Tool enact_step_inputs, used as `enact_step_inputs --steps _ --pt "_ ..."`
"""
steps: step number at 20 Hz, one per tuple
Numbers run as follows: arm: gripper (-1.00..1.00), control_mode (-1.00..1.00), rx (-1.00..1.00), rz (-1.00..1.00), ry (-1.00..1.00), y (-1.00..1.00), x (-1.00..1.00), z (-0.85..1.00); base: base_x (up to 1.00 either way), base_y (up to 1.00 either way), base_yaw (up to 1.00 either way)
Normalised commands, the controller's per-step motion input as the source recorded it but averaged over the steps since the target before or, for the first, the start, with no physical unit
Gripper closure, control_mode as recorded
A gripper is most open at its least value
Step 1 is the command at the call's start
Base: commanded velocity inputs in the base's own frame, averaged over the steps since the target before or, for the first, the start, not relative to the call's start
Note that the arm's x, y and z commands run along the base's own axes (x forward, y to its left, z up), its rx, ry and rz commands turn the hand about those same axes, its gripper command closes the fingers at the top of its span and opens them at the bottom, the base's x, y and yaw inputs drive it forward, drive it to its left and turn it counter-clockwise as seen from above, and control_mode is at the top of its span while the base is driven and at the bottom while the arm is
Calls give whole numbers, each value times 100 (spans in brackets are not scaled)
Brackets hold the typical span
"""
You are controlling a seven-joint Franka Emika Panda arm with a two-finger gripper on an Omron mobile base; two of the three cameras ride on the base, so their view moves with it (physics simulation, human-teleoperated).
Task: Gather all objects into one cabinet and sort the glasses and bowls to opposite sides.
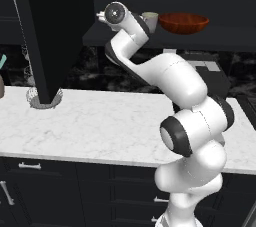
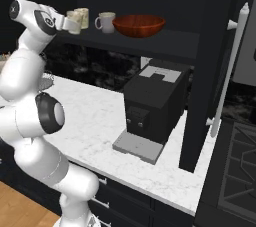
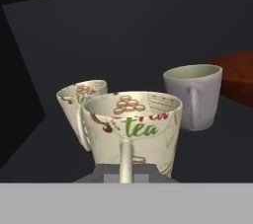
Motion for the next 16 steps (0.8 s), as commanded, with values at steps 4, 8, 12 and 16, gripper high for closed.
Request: enact_step_inputs --steps 4,8,12,16 --pt "100 -100 -4 0 -1 0 32 -2 0 0 0" --pt "100 -100 -6 0 0 0 42 -13 0 0 0" --pt "100 -100 -5 0 0 0 39 -22 0 0 0" --pt "100 -100 -4 0 0 0 16 -27 0 0 0"
